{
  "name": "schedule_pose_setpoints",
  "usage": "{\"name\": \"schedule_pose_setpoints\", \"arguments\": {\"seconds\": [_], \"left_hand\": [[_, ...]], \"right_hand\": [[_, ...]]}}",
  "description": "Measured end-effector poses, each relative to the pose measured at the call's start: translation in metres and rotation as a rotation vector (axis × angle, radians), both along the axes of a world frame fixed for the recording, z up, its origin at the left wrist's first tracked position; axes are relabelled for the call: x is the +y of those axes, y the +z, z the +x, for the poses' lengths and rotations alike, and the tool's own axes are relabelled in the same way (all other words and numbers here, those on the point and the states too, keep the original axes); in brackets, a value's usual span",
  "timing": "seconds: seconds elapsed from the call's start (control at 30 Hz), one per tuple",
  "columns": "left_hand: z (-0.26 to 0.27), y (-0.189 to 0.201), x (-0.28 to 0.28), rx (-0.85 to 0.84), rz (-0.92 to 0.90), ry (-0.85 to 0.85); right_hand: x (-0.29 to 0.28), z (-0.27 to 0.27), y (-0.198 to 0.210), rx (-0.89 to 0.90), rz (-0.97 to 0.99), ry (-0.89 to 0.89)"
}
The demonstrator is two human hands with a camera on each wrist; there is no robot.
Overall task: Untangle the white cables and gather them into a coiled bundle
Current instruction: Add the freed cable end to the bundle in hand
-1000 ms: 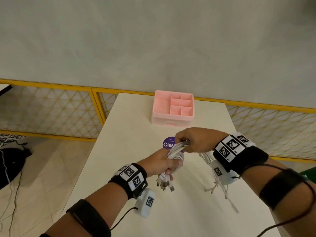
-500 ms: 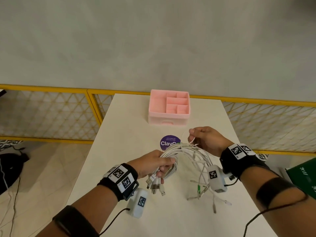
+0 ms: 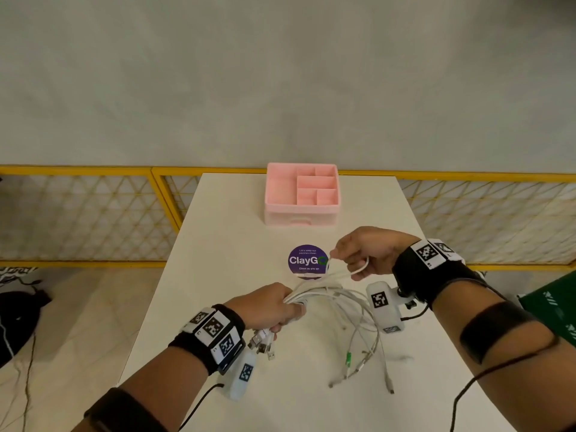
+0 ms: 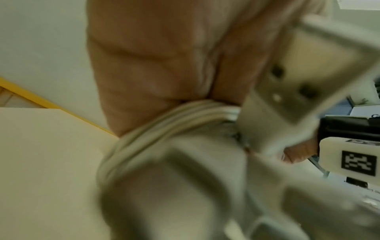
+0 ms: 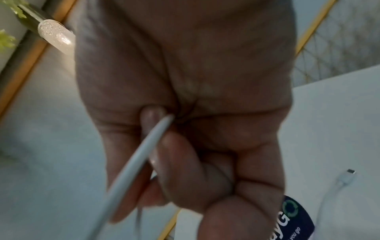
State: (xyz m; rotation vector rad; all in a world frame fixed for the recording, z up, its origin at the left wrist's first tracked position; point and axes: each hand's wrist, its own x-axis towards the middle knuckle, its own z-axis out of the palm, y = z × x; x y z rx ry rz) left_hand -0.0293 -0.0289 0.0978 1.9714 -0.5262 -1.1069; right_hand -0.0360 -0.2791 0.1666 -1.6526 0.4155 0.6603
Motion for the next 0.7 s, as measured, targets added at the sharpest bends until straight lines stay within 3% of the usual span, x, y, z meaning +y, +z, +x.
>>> {"name": "schedule_pose_setpoints", "arguments": {"seconds": [0.07, 0.2, 0.27, 0.47, 0.57, 0.7], "left_hand": [[-0.001, -0.004, 0.005, 0.001, 0.011, 0.014], [-0.006, -0.012, 0.012, 0.049, 0.023, 0.066], [-0.009, -0.016, 0.017, 0.114, 0.012, 0.151], [-0.008, -0.014, 0.024, 0.428, -0.273, 0.245], [-0.008, -0.002, 0.014, 0.473, -0.286, 0.293], [-0.001, 0.008, -0.002, 0.406, -0.279, 0.303]], "right_hand": [[-0.005, 0.002, -0.001, -0.032, 0.069, -0.133], [-0.017, 0.011, -0.005, -0.169, 0.564, -0.679], [-0.029, 0.015, -0.007, -0.242, 0.645, -0.830], [-0.066, 0.007, -0.038, -0.202, 0.404, -1.059], [-0.065, 0.001, -0.061, -0.102, 0.259, -1.003], [-0.053, -0.005, -0.069, -0.013, 0.111, -0.841]]}}
